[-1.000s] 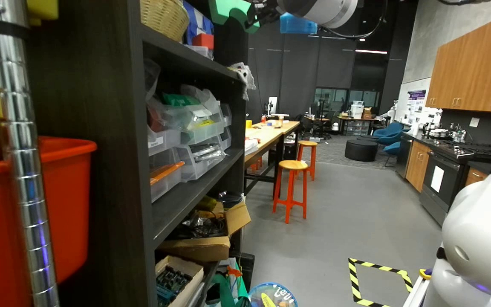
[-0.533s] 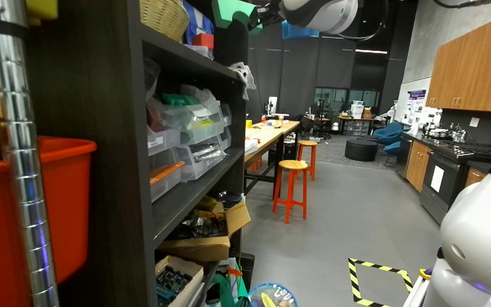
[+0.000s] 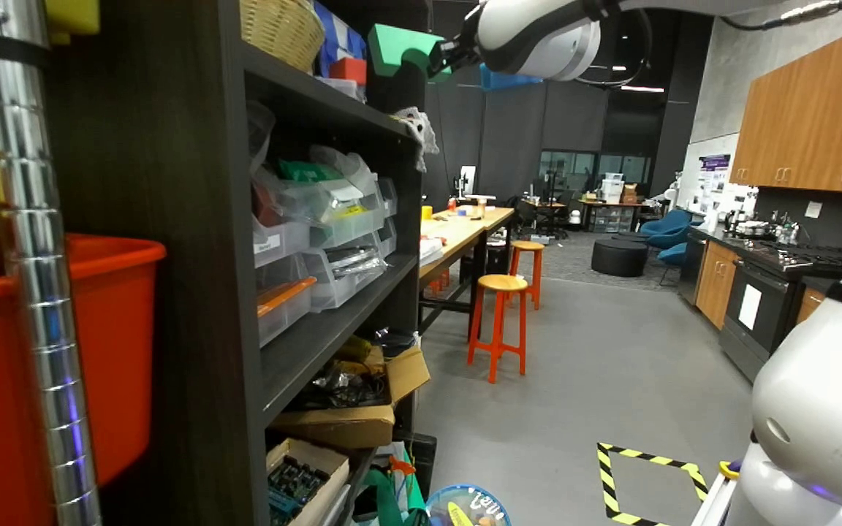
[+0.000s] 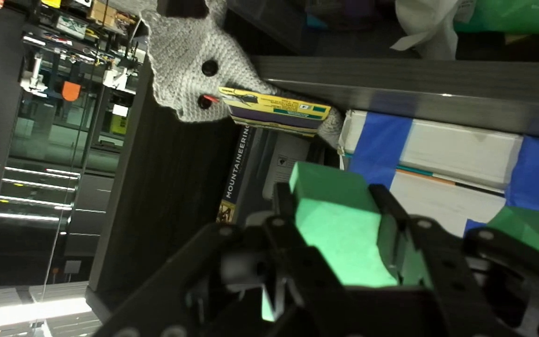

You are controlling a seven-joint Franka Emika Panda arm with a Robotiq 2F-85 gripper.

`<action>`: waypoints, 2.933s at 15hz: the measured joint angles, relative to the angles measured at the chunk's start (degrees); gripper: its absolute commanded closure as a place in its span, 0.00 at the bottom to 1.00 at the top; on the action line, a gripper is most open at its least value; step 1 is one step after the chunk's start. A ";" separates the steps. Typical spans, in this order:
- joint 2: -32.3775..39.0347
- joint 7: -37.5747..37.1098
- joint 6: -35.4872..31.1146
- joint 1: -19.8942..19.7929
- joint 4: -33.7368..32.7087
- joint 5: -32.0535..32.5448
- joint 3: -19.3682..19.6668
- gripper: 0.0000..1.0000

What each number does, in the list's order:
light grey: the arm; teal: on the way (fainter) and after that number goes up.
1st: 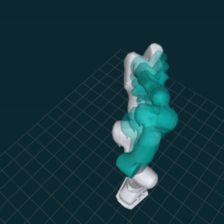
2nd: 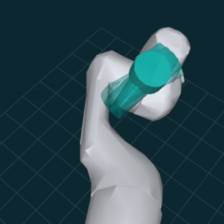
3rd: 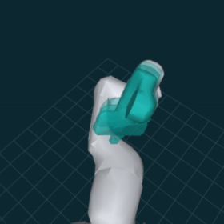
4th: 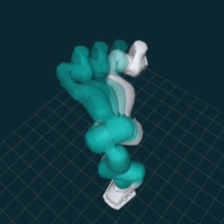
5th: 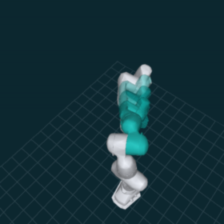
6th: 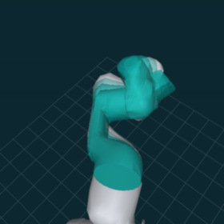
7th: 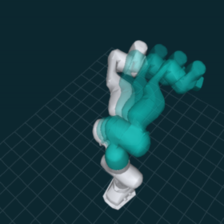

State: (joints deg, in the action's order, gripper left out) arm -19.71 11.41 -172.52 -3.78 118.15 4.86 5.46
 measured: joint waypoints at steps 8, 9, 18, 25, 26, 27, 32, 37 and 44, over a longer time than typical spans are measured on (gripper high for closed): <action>5.62 0.00 -2.90 -0.54 -3.42 2.03 -0.18 0.82; 6.25 0.04 -3.07 -0.54 -4.00 2.30 -0.24 0.82; 11.38 1.46 -3.42 0.08 -7.62 4.91 -1.06 0.82; 13.50 3.82 -3.44 0.51 -9.40 4.82 -1.29 0.82; 13.64 4.07 -3.44 0.51 -9.60 4.79 -1.27 0.82; 13.75 4.33 -3.44 0.51 -9.73 4.71 -1.26 0.82; 14.33 6.23 -3.18 0.65 -10.61 3.55 -1.21 0.82; 14.68 9.10 -1.19 1.02 -11.81 0.72 -1.18 0.82; 15.08 12.79 3.58 1.31 -14.16 -2.77 -1.18 0.53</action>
State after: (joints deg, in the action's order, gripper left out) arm -4.63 24.20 -168.95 -2.47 103.99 2.10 4.28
